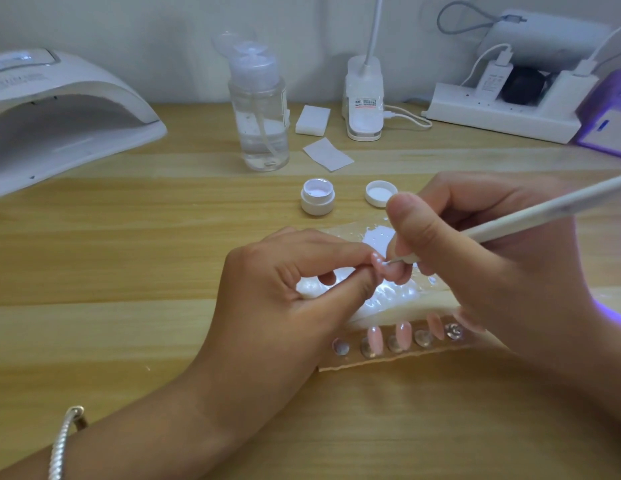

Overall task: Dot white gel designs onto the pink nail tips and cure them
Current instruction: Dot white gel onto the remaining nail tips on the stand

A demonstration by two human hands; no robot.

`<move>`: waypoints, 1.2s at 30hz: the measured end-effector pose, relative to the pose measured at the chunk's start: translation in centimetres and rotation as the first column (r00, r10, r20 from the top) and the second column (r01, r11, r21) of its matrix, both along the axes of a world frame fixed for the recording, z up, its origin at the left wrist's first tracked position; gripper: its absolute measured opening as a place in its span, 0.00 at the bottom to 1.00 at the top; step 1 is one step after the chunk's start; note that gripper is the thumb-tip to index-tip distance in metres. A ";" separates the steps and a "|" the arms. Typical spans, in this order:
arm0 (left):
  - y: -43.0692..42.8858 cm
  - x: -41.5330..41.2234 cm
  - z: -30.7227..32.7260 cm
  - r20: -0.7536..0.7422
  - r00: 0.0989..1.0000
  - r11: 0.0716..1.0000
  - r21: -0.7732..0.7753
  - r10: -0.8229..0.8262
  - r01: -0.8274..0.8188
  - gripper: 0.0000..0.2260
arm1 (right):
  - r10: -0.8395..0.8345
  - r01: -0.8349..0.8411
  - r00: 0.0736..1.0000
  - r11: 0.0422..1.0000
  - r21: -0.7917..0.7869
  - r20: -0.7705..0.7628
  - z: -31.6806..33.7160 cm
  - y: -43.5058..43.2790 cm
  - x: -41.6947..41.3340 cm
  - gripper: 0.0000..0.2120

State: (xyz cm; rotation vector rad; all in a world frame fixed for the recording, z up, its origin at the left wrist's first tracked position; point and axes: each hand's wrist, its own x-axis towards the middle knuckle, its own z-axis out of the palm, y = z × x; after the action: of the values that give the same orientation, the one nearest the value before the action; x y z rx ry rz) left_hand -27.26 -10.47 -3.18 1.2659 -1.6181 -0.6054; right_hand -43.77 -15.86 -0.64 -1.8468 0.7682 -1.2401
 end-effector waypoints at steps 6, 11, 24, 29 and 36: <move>-0.4 -0.2 0.0 0.023 1.000 0.998 -0.057 0.002 0.000 0.05 | 0.010 -0.010 1.000 1.000 -0.017 -0.015 -0.1 -0.1 0.0 0.17; -0.5 -0.3 0.2 0.015 1.000 0.998 -0.066 -0.005 0.006 0.06 | 0.006 -0.006 1.000 1.000 -0.027 -0.024 -0.2 -0.2 -0.1 0.16; -0.4 -0.2 0.2 0.015 1.000 0.999 -0.045 -0.006 0.006 0.06 | 0.013 -0.014 1.000 0.999 -0.048 -0.026 -0.3 -0.2 0.0 0.15; -0.4 -0.2 0.2 0.007 1.000 0.999 -0.036 -0.008 0.008 0.06 | 0.018 -0.018 1.000 0.999 -0.041 -0.011 -0.5 -0.5 -0.1 0.16; -0.4 -0.3 0.1 -0.029 0.999 0.999 -0.018 0.027 -0.027 0.04 | 0.034 -0.034 0.991 0.999 -0.005 0.127 -0.2 -1.2 -0.4 0.16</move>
State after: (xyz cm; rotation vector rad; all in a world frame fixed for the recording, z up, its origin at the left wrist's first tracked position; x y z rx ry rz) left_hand -27.59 -10.87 -3.07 1.2583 -1.5775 -0.5878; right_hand -44.19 -17.09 -0.89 -1.7569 0.6629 -1.3235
